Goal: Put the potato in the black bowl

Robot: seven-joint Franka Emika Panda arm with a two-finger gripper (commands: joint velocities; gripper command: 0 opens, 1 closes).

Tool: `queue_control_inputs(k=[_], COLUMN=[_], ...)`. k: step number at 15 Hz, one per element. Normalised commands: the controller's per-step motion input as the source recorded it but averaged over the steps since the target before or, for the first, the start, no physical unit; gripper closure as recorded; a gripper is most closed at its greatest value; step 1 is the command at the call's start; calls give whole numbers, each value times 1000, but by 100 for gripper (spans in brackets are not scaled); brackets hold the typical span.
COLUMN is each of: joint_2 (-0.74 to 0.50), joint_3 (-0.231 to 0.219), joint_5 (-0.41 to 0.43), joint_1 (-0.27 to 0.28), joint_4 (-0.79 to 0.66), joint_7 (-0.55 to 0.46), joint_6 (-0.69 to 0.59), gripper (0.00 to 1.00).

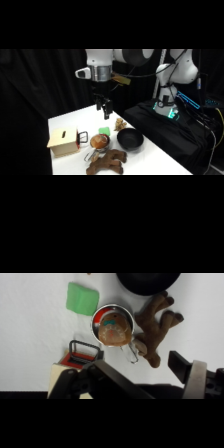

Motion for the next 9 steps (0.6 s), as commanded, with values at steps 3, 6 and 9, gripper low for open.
queue_control_inputs(k=[3, 6, 9], joint_2=[46, 174, 274], joint_3=[6, -17, -32], joint_5=[14, 31, 58], joint_1=[-19, -42, -54], joint_4=[33, 102, 137], joint_7=[-8, -29, -47], joint_6=[34, 180, 308], gripper=[0, 0, 0])
